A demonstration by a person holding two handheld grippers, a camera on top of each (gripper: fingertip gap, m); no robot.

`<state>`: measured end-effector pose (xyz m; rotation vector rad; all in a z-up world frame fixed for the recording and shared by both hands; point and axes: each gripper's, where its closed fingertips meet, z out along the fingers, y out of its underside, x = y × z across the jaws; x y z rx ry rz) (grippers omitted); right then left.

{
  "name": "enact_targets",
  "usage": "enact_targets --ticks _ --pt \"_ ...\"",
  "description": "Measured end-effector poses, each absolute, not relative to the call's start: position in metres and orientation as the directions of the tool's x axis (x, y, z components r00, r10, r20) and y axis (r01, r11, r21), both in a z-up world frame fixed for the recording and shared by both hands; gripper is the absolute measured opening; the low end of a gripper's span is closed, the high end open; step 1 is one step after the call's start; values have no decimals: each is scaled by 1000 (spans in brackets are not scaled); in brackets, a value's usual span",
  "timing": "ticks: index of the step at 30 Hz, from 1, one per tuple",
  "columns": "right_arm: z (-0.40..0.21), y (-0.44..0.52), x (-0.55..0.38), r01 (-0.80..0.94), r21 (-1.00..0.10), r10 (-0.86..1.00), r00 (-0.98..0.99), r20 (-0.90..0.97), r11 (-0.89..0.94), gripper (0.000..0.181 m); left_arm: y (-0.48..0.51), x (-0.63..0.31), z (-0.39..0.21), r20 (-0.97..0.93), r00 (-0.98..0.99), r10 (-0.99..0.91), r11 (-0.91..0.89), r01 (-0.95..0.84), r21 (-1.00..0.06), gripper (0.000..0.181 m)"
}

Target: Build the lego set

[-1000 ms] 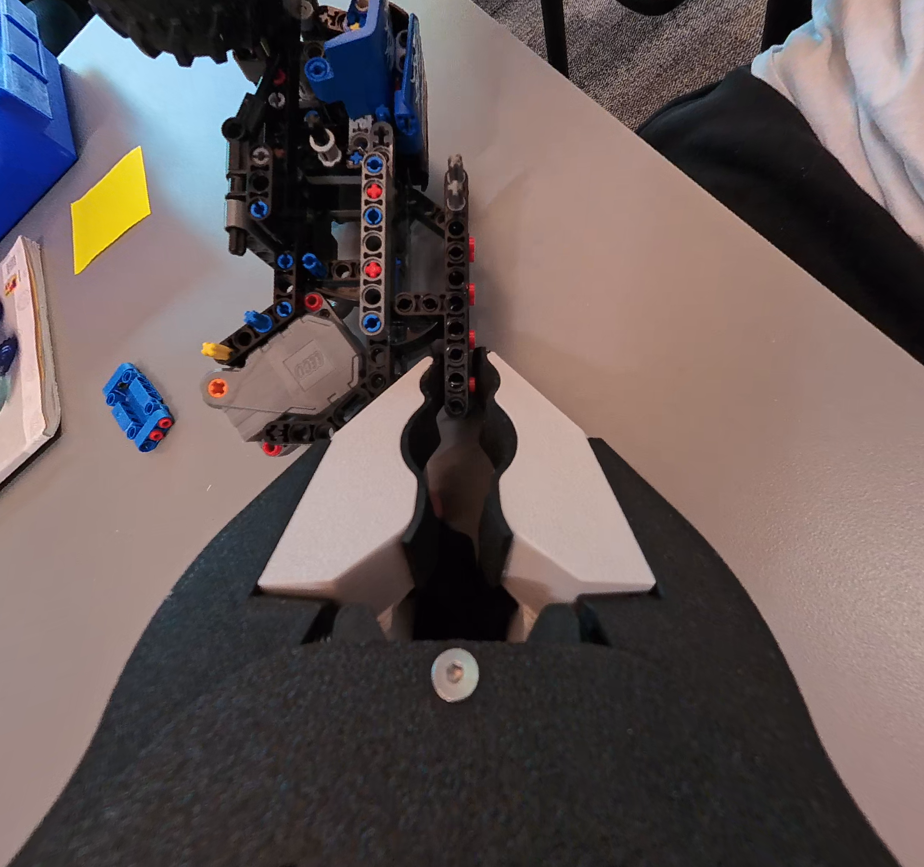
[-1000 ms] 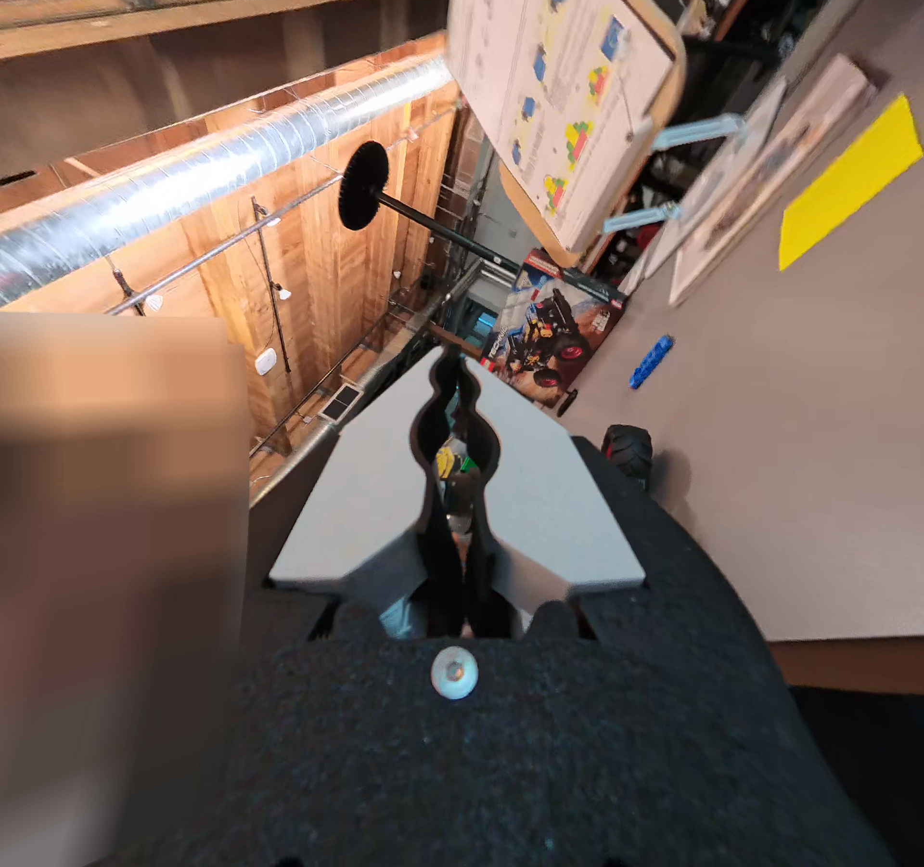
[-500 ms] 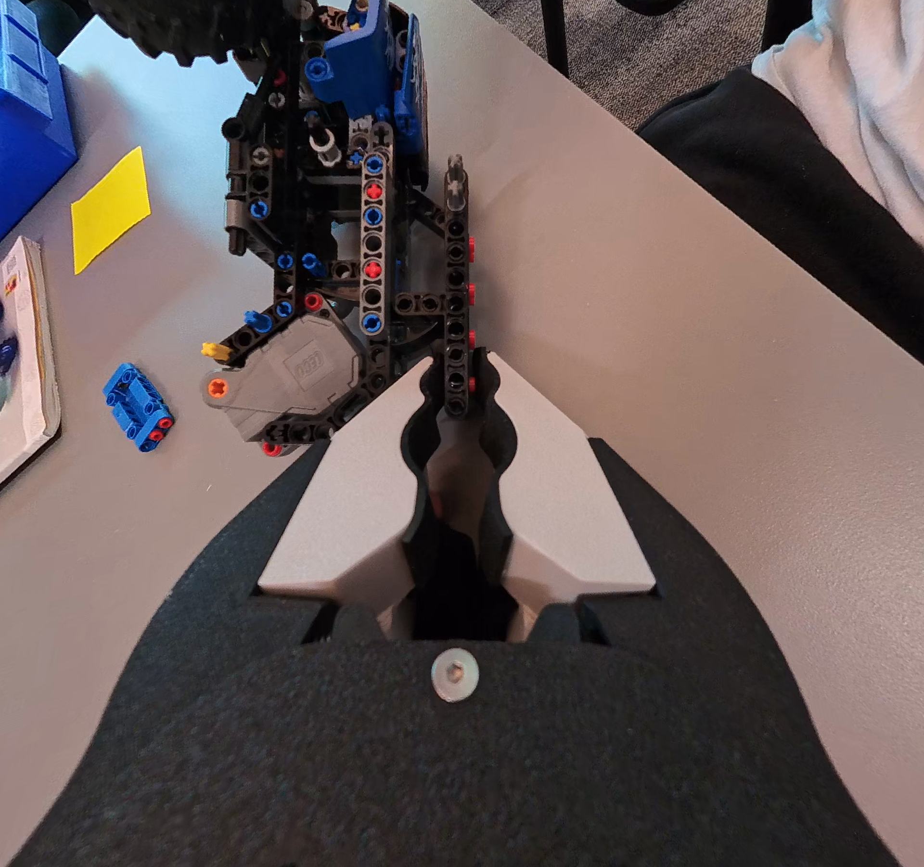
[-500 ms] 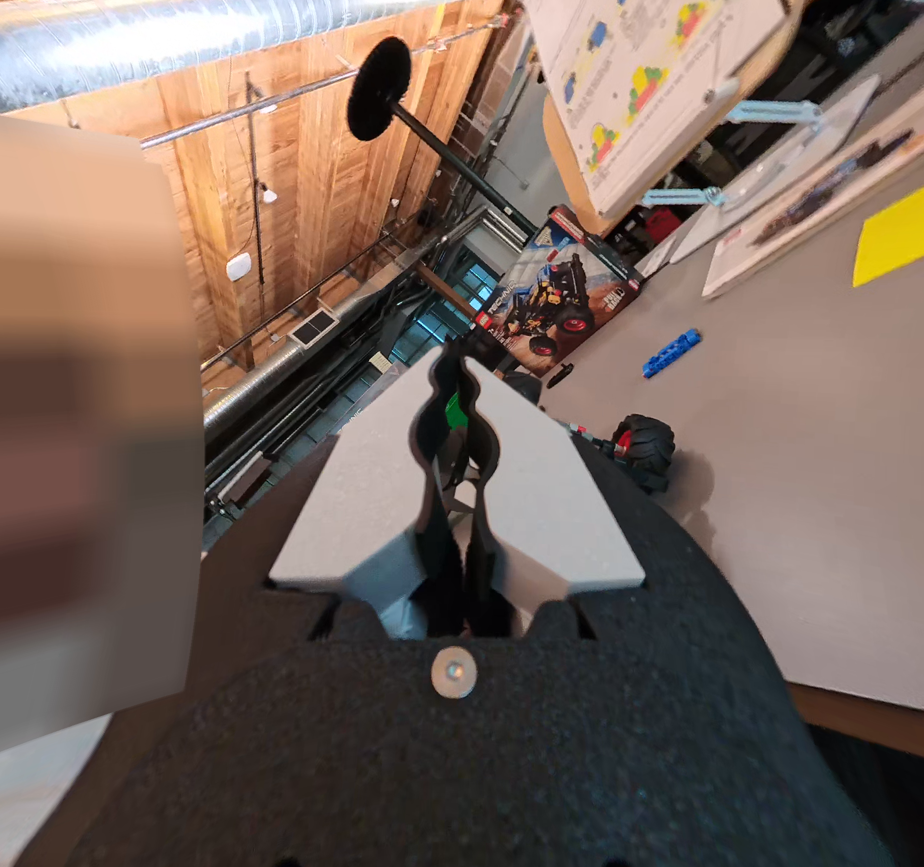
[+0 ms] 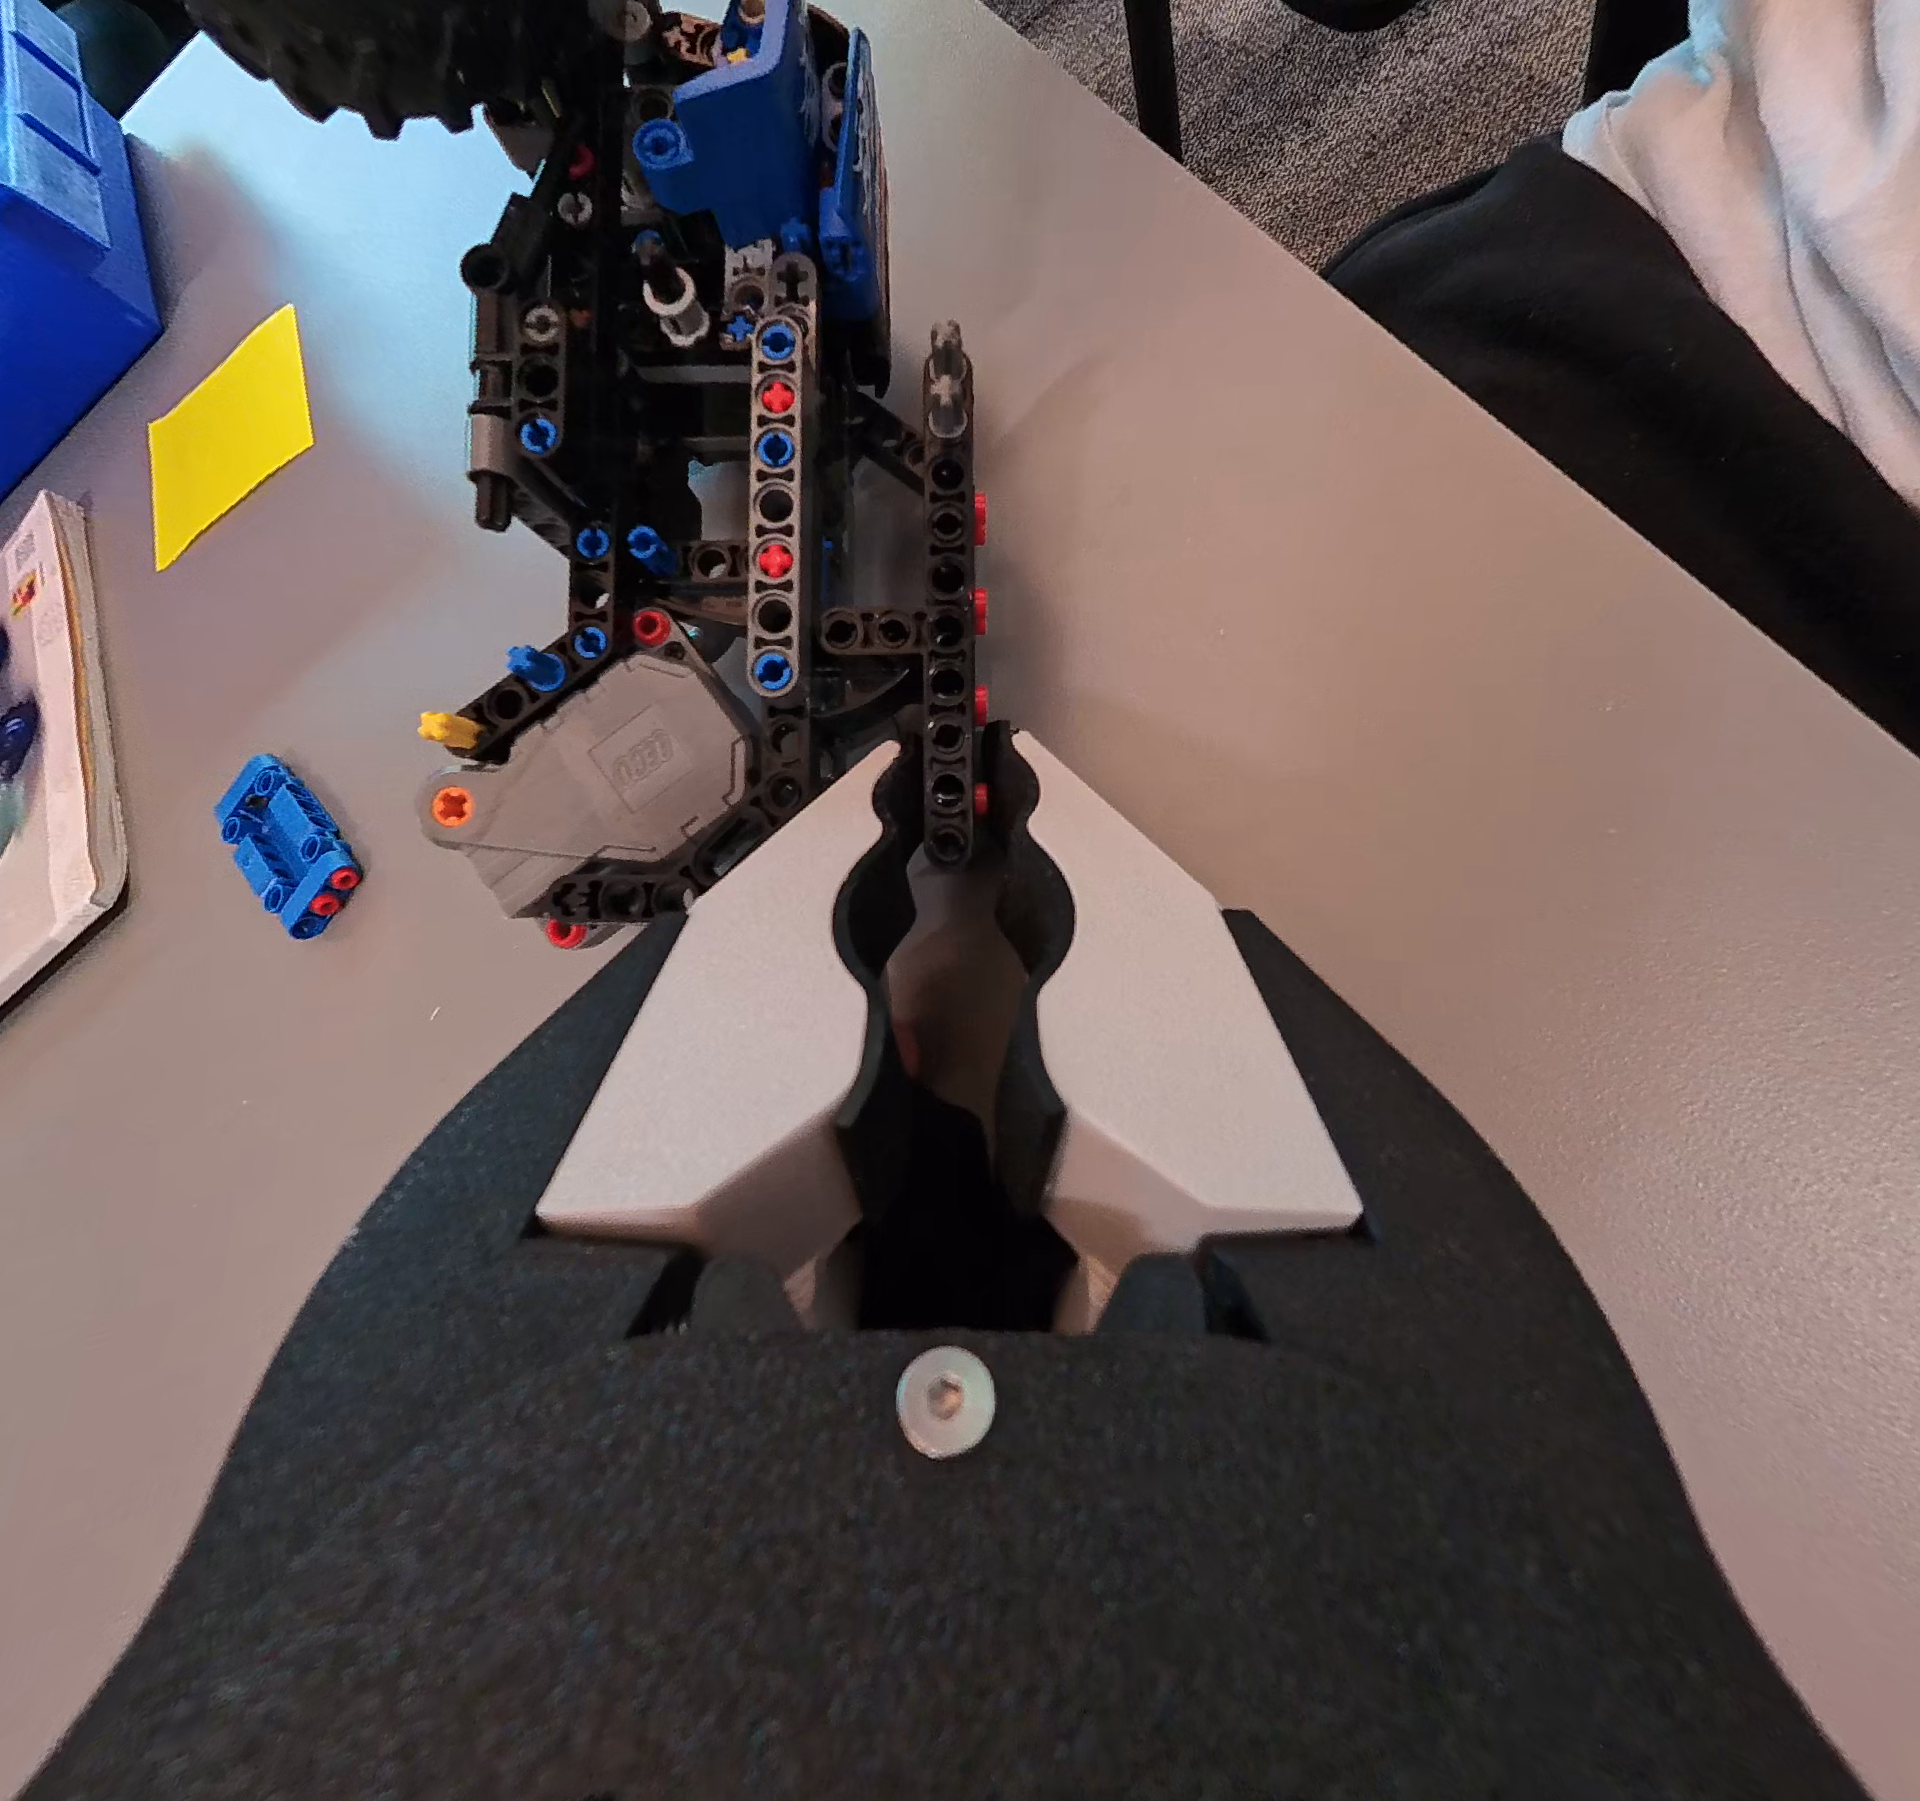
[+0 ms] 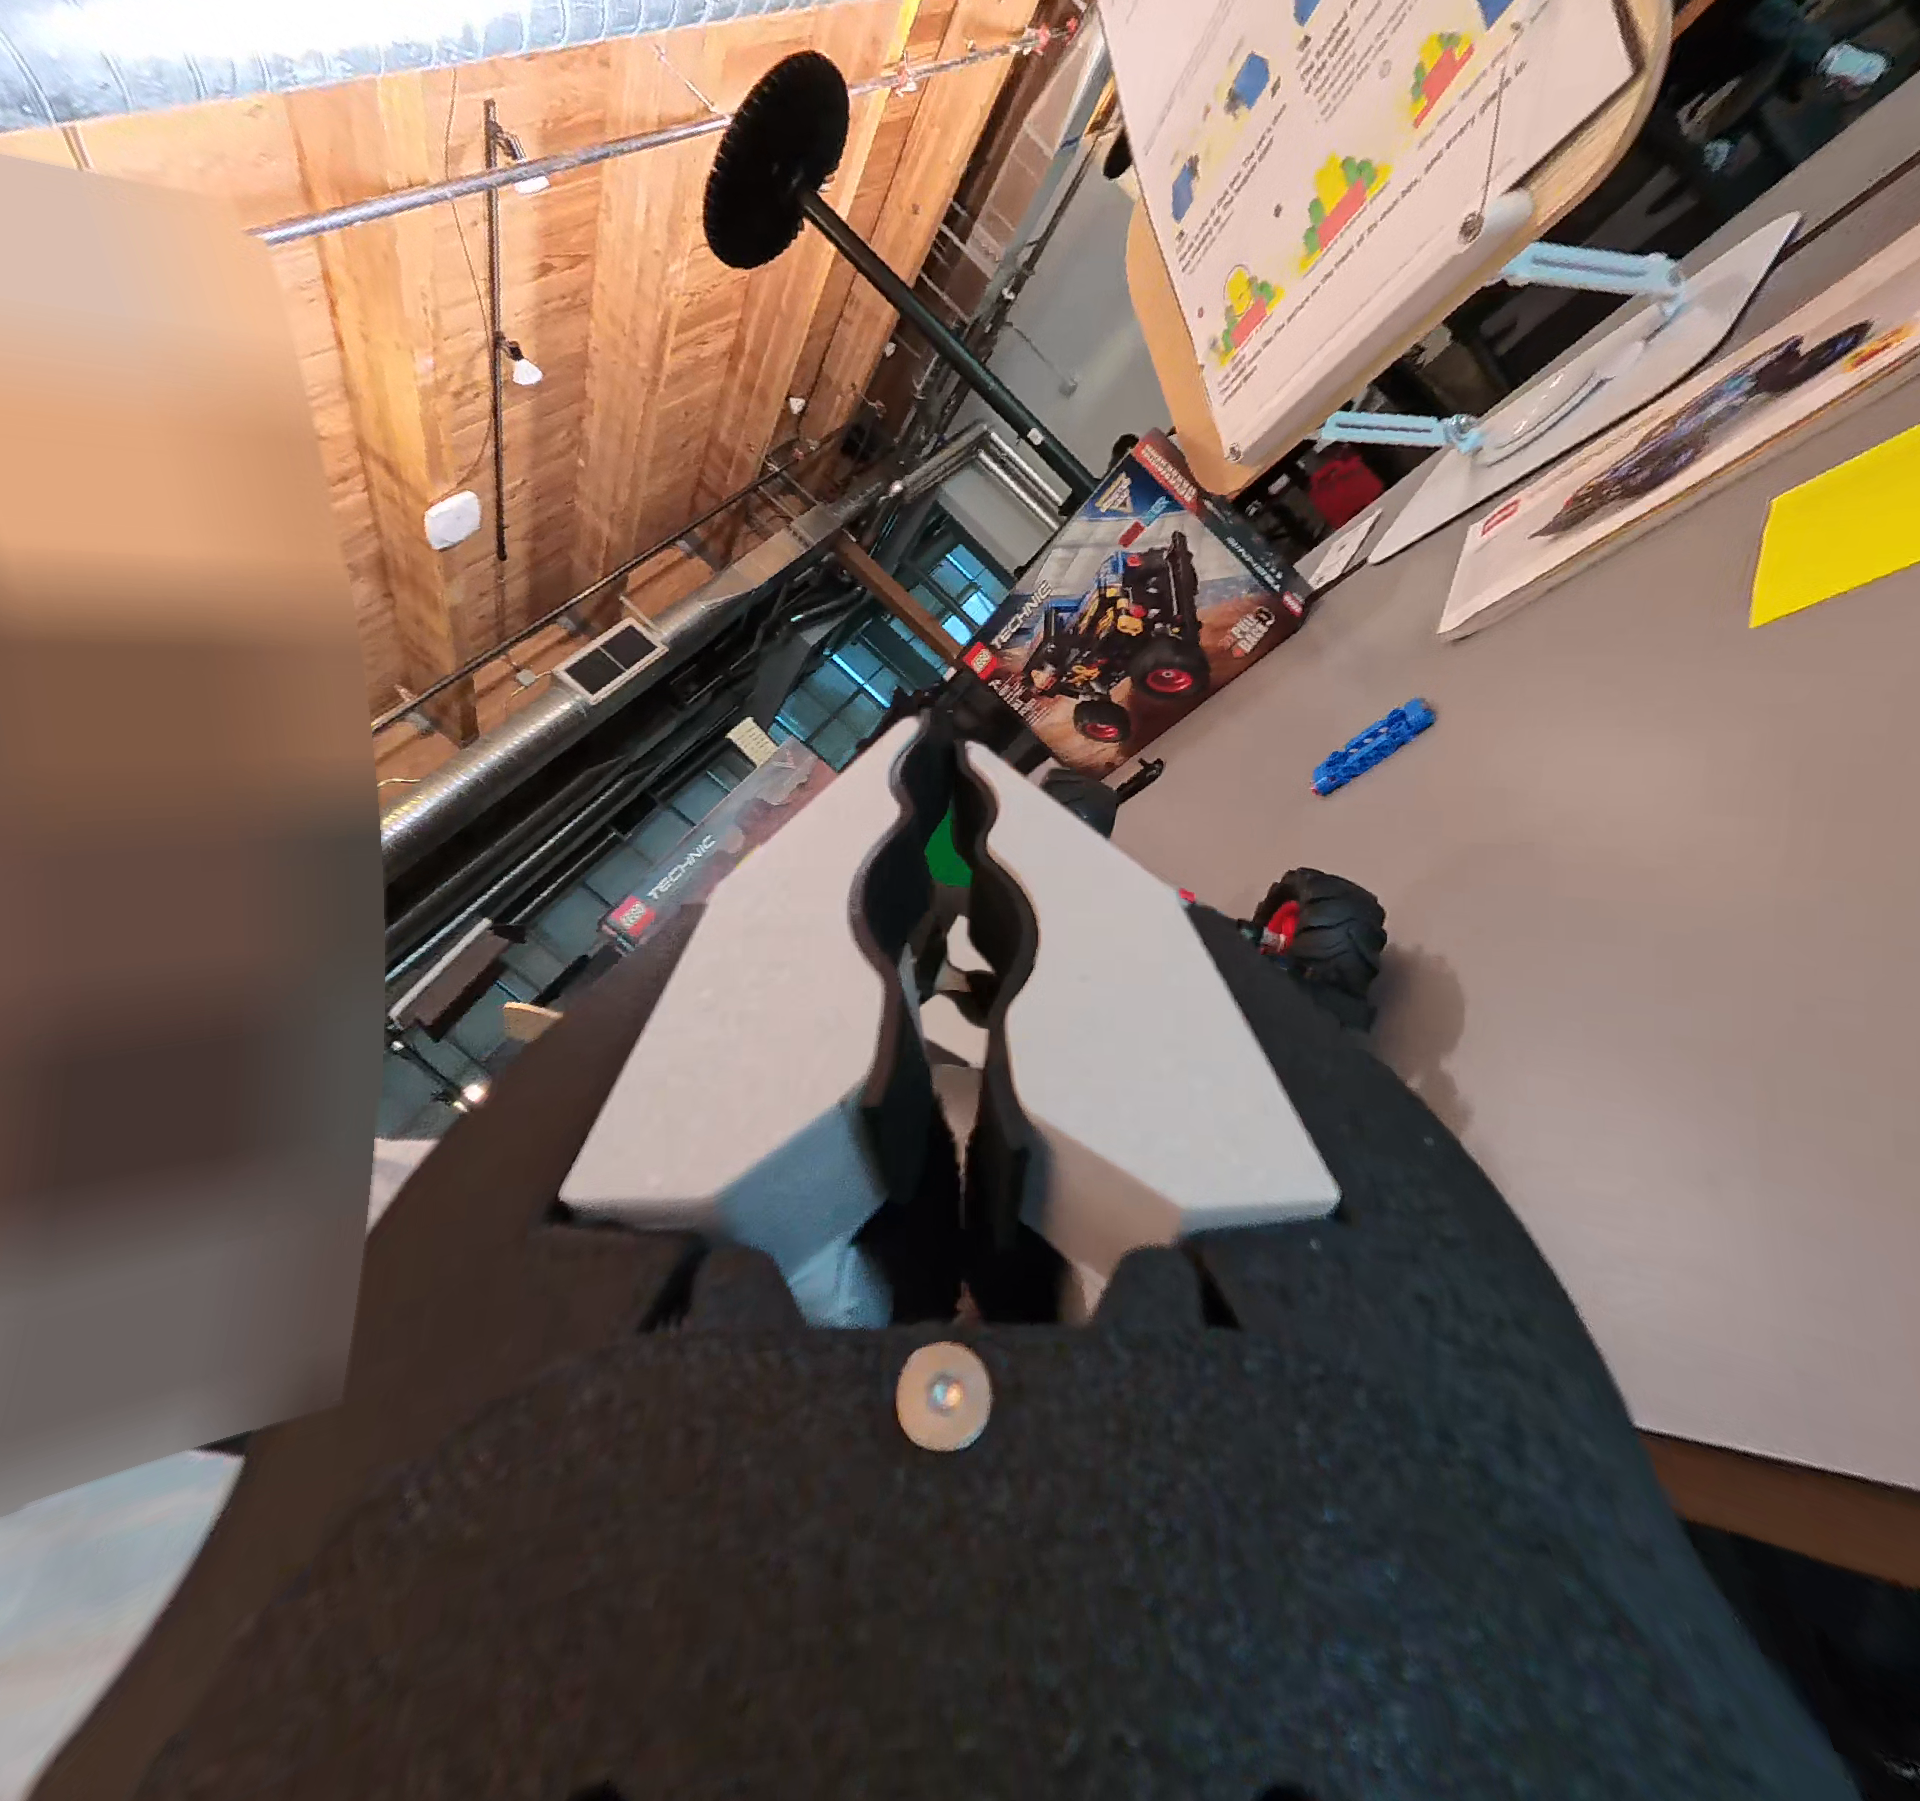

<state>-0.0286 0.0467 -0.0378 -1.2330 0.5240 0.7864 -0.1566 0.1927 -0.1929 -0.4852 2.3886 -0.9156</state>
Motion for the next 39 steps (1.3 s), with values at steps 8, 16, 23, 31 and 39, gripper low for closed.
enact_targets --ticks 8,16,23,31,39 --pt "-48 56 -44 -692 -721 210 710 -672 36 2 193 -157 -193 -349 -794 -498 706 -137 -695 10" --pt "-54 60 -60 -195 -966 85 979 -183 167 17 193 -157 -193 -347 -794 -498 705 -138 -696 10" --pt "-103 87 -83 113 -992 58 992 109 -54 16 192 -157 -193 -349 -794 -498 705 -137 -695 10" --pt "-95 95 -64 262 -962 -134 953 271 -84 28 192 -157 -193 -343 -796 -499 703 -140 -697 10" --pt "-88 115 -63 409 -906 -107 901 420 -109 10 192 -157 -193 -359 -790 -497 709 -131 -693 10"
